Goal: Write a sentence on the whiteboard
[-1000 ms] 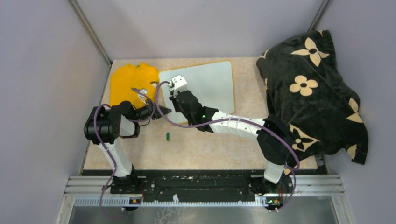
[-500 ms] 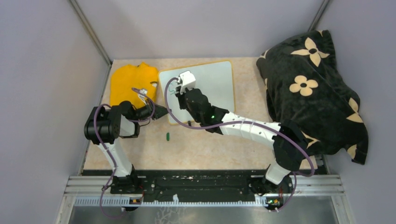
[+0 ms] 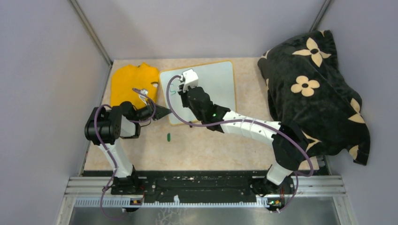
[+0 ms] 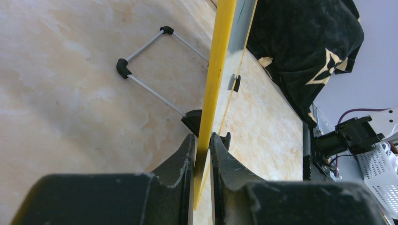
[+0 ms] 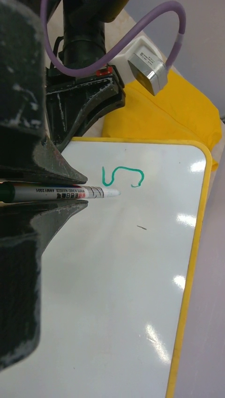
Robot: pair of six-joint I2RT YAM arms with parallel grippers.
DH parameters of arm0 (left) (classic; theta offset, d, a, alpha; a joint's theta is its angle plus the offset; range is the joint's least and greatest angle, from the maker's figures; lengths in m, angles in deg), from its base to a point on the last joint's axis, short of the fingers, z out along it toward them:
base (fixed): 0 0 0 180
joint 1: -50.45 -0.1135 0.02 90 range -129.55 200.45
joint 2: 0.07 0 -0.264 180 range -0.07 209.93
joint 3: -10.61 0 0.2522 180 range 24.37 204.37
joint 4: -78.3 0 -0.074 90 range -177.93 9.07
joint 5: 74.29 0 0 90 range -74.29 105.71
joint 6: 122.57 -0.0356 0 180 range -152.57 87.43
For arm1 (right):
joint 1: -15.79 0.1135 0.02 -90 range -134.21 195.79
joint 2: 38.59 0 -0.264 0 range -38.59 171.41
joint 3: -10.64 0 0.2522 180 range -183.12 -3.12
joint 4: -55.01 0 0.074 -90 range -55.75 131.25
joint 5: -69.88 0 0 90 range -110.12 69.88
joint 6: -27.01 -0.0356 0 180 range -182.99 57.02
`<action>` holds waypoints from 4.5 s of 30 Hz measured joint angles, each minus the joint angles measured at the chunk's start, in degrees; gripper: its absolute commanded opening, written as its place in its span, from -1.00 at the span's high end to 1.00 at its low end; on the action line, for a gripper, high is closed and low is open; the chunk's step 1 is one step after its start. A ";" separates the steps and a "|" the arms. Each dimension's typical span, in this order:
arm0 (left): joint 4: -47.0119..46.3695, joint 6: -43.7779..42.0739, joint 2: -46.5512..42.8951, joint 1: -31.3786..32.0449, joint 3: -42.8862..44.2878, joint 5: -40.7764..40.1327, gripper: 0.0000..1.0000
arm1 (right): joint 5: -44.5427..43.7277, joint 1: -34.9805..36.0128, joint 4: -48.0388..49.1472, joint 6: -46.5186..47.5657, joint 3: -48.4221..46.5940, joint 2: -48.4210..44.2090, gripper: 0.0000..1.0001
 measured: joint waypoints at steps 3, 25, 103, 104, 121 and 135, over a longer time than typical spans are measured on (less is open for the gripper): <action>0.00 0.00 0.00 0.00 0.00 0.02 1.00 | 0.31 -0.13 0.00 0.00 -0.11 0.90 1.00; 0.04 0.00 0.02 -0.02 0.11 0.09 1.00 | 0.90 -1.38 -0.44 -0.61 -0.61 3.58 1.00; 0.42 0.02 0.15 -0.02 0.35 -0.09 1.00 | 3.87 -3.45 -2.64 -4.74 -1.36 3.63 1.00; 0.42 0.02 0.15 -0.02 0.35 -0.09 1.00 | 3.87 -3.52 -2.62 -4.74 -1.36 3.63 1.00; 0.48 0.02 0.15 0.00 0.52 0.09 1.00 | 3.82 -3.82 -1.36 -5.64 2.01 1.84 1.00; 0.48 0.02 0.15 -0.02 0.52 0.07 1.00 | 3.91 -4.00 -1.29 -6.23 2.60 1.55 1.00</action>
